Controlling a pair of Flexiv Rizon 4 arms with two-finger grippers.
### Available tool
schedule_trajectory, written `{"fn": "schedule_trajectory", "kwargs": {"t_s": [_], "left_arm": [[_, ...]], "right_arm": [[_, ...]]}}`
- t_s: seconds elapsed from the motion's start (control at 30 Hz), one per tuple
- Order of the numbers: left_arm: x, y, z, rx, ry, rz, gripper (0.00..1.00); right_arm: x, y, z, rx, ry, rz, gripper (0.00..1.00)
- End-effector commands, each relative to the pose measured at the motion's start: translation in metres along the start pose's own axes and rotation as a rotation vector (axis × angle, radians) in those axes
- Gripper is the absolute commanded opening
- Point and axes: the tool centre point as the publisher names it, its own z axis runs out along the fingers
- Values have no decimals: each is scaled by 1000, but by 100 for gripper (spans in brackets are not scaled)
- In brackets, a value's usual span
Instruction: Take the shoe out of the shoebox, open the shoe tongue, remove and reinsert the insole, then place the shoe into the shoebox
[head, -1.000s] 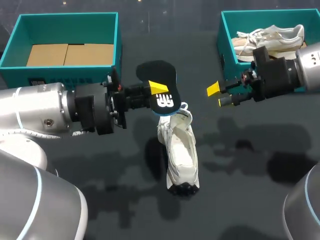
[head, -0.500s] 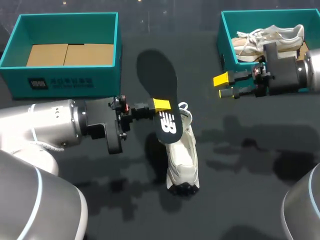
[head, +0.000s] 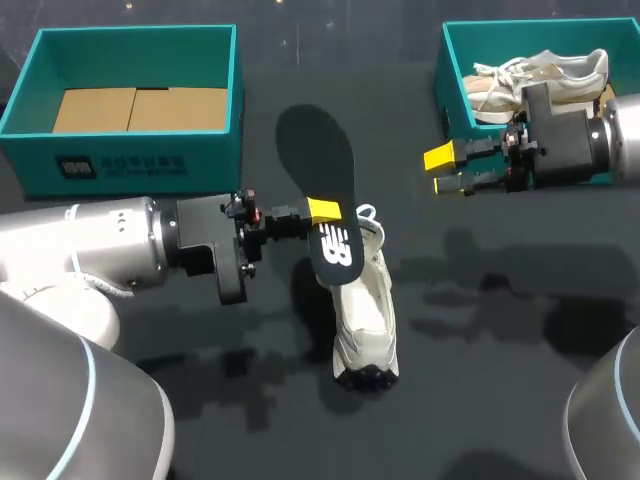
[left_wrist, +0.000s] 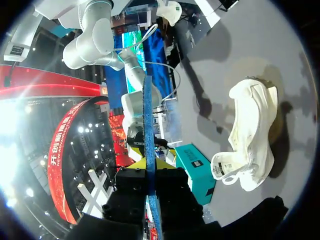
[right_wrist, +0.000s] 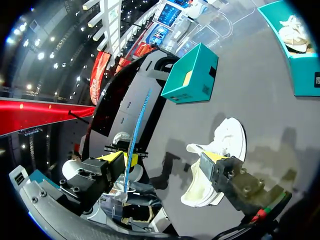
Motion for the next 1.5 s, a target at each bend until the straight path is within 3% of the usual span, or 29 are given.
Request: {"fn": "schedule_trajectory", "kwargs": {"t_s": [0.03,0.23,0.87,1.13,1.2,1.33,1.43,1.5], "left_arm": [[16,4,16,5,9,1,0],[28,10,20,9,1,-12,0],[43,22,42,21,-10,-28,0],[45,23,46,19,14,-26,0],[46,21,46,21,17,-23,0],[49,20,47,23,25,-15,0],[51,20,48,20,30,-10,0],[51,20,48,18,32,-7,0]], "right_arm": [[-6,18,17,29,21,-2,100],[-9,23,35,68,51,20,100],[-12,2,68,125,144,87,99],[-13,2,76,141,150,103,82],[-14,4,77,136,152,103,82],[-14,8,80,134,156,102,67],[-16,9,82,142,159,111,64],[-17,9,83,141,160,118,53]]}}
